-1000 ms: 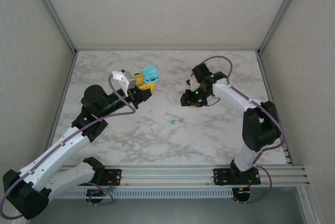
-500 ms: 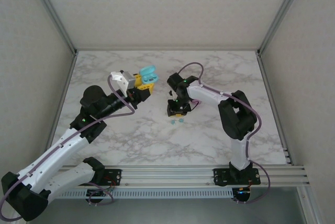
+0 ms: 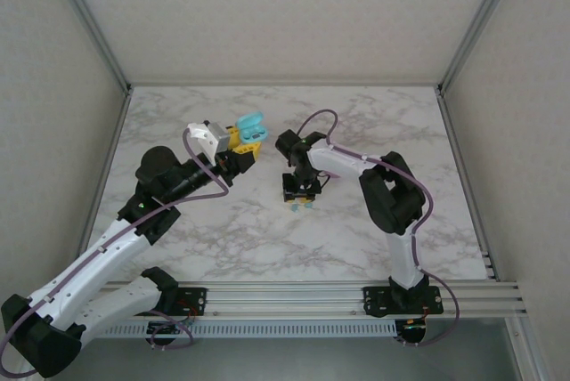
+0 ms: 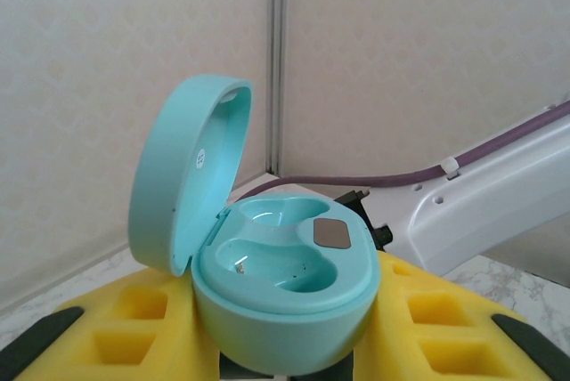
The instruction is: Insert the wireless bluetooth earbuds into the charging case
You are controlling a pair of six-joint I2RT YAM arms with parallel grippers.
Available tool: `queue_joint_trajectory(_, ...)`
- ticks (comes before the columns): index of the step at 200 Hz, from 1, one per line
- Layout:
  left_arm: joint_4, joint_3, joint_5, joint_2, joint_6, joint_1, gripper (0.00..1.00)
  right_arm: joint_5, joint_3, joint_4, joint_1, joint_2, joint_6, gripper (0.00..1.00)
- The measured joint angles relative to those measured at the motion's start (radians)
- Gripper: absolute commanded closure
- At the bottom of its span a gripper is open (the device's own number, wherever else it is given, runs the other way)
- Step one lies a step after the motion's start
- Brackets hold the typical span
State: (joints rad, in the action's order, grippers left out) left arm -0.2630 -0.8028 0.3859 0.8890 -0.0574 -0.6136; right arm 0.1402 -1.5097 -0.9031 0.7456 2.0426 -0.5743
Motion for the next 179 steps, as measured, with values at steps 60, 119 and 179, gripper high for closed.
queue_joint_trajectory(60,0.004,0.002,-0.003,0.0,-0.003,0.0,0.79,-0.011,-0.015,-0.003,0.034,0.024,-0.019,0.65)
queue_joint_trajectory(119,0.007,0.003,-0.003,0.0,-0.004,0.0,0.79,-0.021,-0.017,-0.01,0.034,0.051,-0.021,0.68)
queue_joint_trajectory(179,0.007,0.003,-0.003,0.0,-0.003,0.0,0.79,-0.043,-0.05,-0.042,0.038,0.074,-0.011,0.73)
